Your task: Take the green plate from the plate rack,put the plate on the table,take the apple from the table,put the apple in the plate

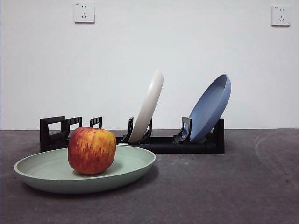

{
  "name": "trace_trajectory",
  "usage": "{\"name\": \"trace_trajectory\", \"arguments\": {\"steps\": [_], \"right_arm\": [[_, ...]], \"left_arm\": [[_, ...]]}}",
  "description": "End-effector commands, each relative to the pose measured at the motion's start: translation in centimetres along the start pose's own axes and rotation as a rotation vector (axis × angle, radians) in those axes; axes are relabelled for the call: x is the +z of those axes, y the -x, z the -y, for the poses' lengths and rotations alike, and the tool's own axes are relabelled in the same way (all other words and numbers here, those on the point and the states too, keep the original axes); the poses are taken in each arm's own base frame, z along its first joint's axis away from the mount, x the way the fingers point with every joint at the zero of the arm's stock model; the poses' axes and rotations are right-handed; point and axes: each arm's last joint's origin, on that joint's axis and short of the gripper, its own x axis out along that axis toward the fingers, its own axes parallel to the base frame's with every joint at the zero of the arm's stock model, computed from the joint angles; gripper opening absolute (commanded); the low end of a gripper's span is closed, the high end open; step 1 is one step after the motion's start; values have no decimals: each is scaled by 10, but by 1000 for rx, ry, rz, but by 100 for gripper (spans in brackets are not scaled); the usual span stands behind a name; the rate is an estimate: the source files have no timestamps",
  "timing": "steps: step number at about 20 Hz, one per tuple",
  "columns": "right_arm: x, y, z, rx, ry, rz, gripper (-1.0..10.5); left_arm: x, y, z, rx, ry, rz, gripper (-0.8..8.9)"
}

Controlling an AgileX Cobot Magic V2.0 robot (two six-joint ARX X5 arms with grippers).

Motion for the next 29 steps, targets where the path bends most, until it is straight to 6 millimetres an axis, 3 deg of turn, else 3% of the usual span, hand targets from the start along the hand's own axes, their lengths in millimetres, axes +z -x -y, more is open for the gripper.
{"name": "trace_trajectory", "arguments": {"steps": [1, 6, 8, 10, 13, 15, 21, 29], "right_arm": [[-3, -2, 1, -33, 60, -17, 2], [14, -10, 10, -321, 35, 182, 2], [20, -37, 17, -395, 40, 252, 1], [11, -75, 34, -372, 46, 320, 2], [-31, -139, 62, -113, 45, 457, 2], [-73, -166, 76, -106, 19, 523, 2], [-144, -183, 91, -274, -59, 532, 2], [-189, -183, 94, -392, -83, 590, 2]], "left_arm": [[-2, -1, 0, -6, -13, 2, -3], [-2, -1, 0, -5, -13, -8, -3], [-3, -2, 0, -4, -13, -14, -3], [-3, -2, 0, -3, -12, -19, -4], [-3, -2, 0, -3, -13, -23, -3], [-3, -2, 0, -3, -13, -24, -4], [-3, -2, 0, -3, -13, -24, -3], [-3, -2, 0, -3, -13, -24, -3]]}}
